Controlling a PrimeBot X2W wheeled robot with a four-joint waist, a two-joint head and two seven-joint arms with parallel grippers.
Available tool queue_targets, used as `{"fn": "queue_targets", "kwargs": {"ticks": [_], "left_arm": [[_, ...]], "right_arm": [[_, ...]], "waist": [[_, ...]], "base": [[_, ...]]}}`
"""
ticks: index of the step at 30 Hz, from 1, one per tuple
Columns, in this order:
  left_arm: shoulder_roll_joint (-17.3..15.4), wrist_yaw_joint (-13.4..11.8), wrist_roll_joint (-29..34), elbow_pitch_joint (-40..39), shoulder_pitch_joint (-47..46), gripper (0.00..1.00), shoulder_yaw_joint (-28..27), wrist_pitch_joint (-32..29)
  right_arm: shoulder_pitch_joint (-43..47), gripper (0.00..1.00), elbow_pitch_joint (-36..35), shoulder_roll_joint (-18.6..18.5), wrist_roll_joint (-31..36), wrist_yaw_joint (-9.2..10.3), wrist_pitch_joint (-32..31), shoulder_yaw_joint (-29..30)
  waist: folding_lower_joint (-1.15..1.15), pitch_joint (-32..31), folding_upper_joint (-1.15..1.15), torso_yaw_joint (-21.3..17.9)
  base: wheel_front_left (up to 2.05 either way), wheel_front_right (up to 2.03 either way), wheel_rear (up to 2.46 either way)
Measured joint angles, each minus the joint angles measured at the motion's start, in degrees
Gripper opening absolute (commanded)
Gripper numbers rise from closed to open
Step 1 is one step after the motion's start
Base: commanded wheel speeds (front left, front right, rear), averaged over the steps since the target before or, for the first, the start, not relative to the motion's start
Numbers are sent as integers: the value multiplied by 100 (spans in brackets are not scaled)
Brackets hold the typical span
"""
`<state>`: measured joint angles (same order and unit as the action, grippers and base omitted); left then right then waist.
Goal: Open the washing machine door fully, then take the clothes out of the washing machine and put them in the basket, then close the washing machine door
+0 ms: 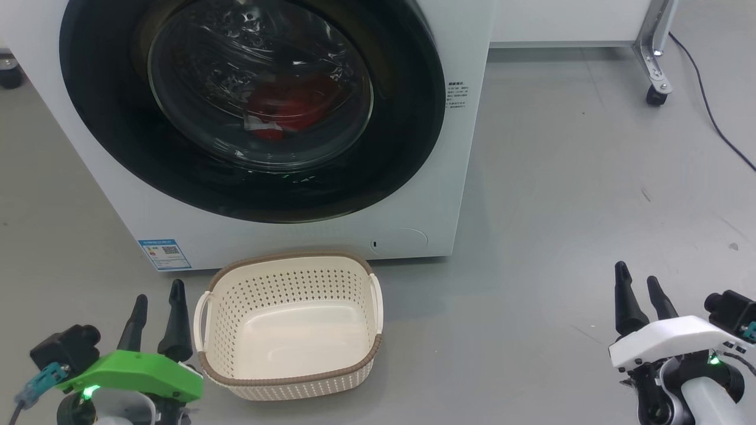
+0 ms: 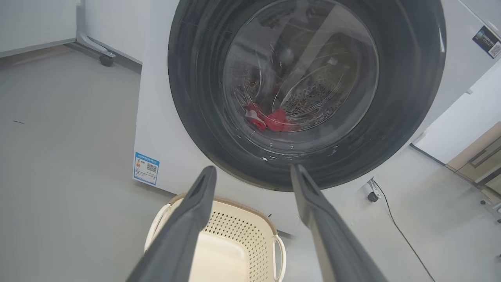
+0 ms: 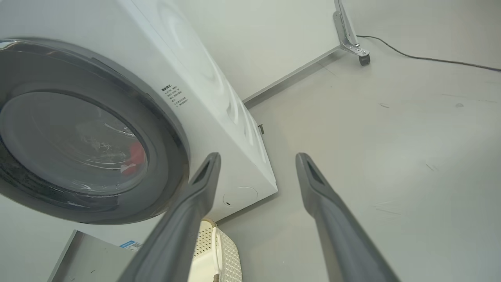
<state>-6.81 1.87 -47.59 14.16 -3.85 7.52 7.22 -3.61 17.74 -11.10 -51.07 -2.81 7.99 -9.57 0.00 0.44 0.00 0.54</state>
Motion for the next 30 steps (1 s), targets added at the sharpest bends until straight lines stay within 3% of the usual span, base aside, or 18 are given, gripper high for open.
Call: {"fn": "queue_targets", "kwargs": {"ticks": [30], "left_arm": [[18,-315,2576,26,1,100,546,550]], "right_arm": [[-92,100,80,22,2542,241,494,-776]], "waist": [[0,6,0,23]], "base": [[0,0,0]]}}
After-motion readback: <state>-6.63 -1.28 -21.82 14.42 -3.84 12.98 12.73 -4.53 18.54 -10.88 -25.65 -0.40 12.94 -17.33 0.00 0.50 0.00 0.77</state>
